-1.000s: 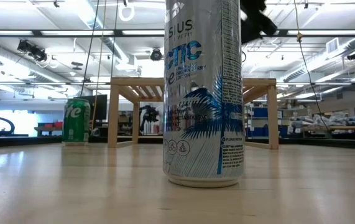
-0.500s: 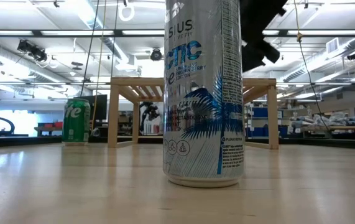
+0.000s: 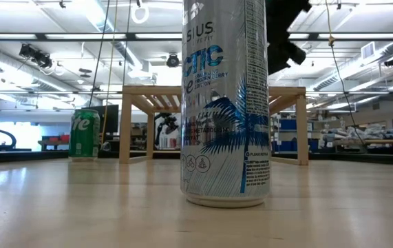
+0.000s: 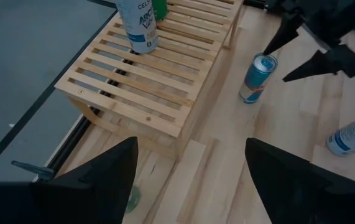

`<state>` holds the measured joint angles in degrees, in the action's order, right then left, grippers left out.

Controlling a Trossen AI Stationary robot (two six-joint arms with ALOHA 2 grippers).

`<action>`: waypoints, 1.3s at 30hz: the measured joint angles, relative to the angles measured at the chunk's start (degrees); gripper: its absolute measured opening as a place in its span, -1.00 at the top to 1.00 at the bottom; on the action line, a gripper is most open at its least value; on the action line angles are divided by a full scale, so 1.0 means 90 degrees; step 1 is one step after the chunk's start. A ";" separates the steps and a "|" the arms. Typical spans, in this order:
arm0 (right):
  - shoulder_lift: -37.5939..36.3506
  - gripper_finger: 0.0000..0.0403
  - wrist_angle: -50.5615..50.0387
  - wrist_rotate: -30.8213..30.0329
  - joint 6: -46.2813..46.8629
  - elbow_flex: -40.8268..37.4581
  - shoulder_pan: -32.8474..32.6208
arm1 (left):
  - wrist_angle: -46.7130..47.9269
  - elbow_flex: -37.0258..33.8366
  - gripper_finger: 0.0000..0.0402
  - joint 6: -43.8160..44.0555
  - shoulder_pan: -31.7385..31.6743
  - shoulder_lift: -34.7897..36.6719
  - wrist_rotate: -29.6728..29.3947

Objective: Place canned beverage on shelf
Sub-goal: Put the top blue soda can on the shelf

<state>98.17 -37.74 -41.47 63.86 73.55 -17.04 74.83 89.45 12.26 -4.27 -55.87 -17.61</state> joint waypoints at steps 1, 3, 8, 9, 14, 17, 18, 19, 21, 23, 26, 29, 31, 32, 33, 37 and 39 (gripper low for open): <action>-0.0002 -0.90 -0.0125 0.0002 0.0027 0.0030 0.0000 | 0.0000 0.0000 -0.49 -0.0001 0.0000 -0.0001 0.0000; -0.0002 -0.90 -0.0282 -0.0018 0.0073 0.0032 0.0010 | -0.0001 0.0000 -0.49 -0.0001 0.0000 -0.0001 0.0000; -0.0002 -0.90 -0.0725 0.0000 0.0249 0.0037 -0.0006 | 0.0000 0.0000 -0.49 -0.0001 0.0000 -0.0001 0.0000; -0.0002 -0.90 -0.0888 0.0007 0.0370 0.0037 -0.0007 | -0.0001 0.0000 -0.49 -0.0001 0.0000 -0.0001 0.0000; 0.0001 -0.90 -0.1060 0.0109 0.0567 -0.0010 0.0003 | -0.0002 0.0000 -0.49 -0.0001 0.0000 -0.0001 -0.0002; 0.0020 -0.90 -0.0999 0.0396 0.0428 -0.0019 0.0028 | -0.0003 0.0000 -0.49 -0.0001 0.0000 -0.0001 -0.0002; 0.0020 -0.90 -0.0953 0.0433 0.0368 -0.0019 0.0052 | -0.0005 0.0000 -0.49 -0.0001 0.0000 0.0001 -0.0002; 0.0020 -0.90 -0.0914 0.0442 0.0331 -0.0019 0.0087 | -0.0005 0.0000 -0.49 -0.0001 0.0000 0.0000 -0.0002; 0.0020 -0.90 -0.0896 0.0444 0.0211 -0.0019 0.0168 | -0.0005 0.0000 -0.49 -0.0001 0.0000 -0.0001 -0.0002; 0.0020 -0.90 -0.0856 0.0506 0.0094 -0.0019 0.0282 | -0.0005 0.0000 -0.49 -0.0001 0.0000 -0.0001 -0.0002; 0.0020 -0.90 -0.0833 0.0844 0.0007 -0.0019 0.0465 | -0.0005 0.0000 -0.49 -0.0001 0.0000 -0.0001 -0.0002; 0.0020 -0.90 -0.0651 0.0937 -0.0144 -0.0019 0.0568 | -0.0005 0.0000 -0.49 -0.0001 0.0000 -0.0001 -0.0002; 0.0020 -0.90 -0.0449 0.0947 -0.0290 -0.0019 0.0597 | -0.0005 0.0000 -0.49 -0.0001 0.0000 -0.0001 -0.0002; 0.0020 -0.90 -0.0358 0.0951 -0.0349 -0.0019 0.0606 | -0.0005 0.0000 -0.49 -0.0001 0.0000 -0.0001 -0.0002; 0.0020 -0.90 -0.0287 0.0953 -0.0397 -0.0019 0.0614 | -0.0005 0.0000 -0.49 -0.0001 0.0000 0.0000 -0.0002; 0.0020 -0.90 -0.0205 0.1166 -0.0511 -0.0019 0.0674 | -0.0005 0.0000 -0.49 -0.0001 0.0000 -0.0001 -0.0002; 0.0020 -0.89 -0.0214 0.1263 -0.0503 -0.0019 0.0707 | -0.0005 0.0000 -0.49 -0.0001 0.0000 -0.0001 -0.0002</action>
<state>98.35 -39.66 -30.11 59.33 73.38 -10.68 74.78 89.45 12.25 -4.27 -55.88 -17.63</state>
